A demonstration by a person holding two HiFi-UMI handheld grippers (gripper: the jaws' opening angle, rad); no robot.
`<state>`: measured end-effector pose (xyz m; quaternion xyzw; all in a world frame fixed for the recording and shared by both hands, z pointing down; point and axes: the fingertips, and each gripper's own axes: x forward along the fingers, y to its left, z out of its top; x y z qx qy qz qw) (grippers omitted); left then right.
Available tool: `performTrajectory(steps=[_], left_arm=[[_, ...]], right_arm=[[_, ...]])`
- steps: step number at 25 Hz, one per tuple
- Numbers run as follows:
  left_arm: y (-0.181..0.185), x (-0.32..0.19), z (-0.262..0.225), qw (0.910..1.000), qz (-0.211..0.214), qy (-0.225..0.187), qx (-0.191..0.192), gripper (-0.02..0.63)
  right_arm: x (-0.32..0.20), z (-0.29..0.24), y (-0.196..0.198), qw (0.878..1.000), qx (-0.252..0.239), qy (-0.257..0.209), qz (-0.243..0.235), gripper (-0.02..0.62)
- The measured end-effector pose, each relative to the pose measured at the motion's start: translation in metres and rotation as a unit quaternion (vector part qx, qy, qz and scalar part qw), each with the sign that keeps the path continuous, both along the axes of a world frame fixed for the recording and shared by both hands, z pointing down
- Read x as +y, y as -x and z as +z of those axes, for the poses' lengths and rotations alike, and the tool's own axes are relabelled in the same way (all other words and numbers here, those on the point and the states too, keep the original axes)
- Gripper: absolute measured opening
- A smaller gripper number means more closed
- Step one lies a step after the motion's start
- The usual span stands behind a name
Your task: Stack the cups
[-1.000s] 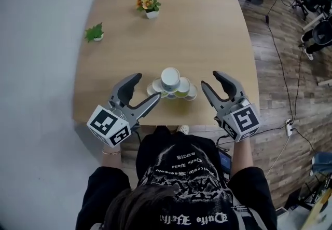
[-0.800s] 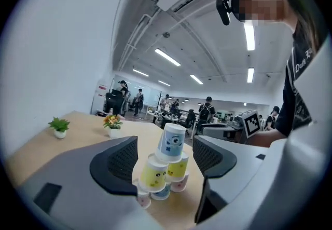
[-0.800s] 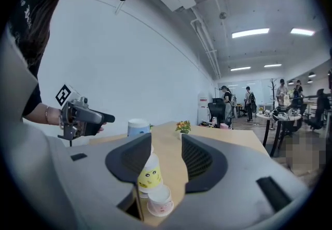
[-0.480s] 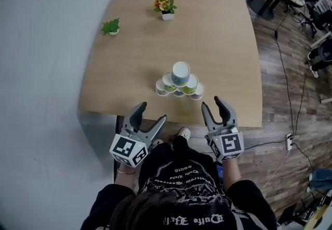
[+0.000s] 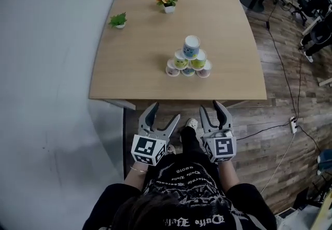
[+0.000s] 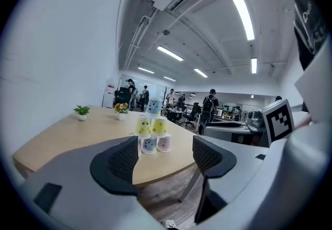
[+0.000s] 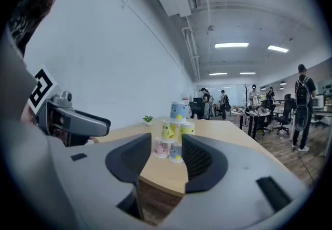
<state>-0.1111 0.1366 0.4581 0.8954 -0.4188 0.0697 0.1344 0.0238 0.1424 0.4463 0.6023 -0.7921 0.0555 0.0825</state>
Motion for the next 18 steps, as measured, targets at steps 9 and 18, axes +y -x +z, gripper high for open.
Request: performTrajectory(steps=[9, 18], left_arm=[[0.015, 0.036, -0.021, 0.9996, -0.018, -0.022, -0.002, 0.034], [-0.001, 0.051, -0.018, 0.9990, -0.032, -0.030, -0.009, 0.005]], right_arm=[[0.044, -0.023, 0.032, 0.999, 0.044, -0.014, -0.001, 0.049], [0.055, -0.026, 0.028, 1.000, 0.022, -0.011, -0.005, 0.003]])
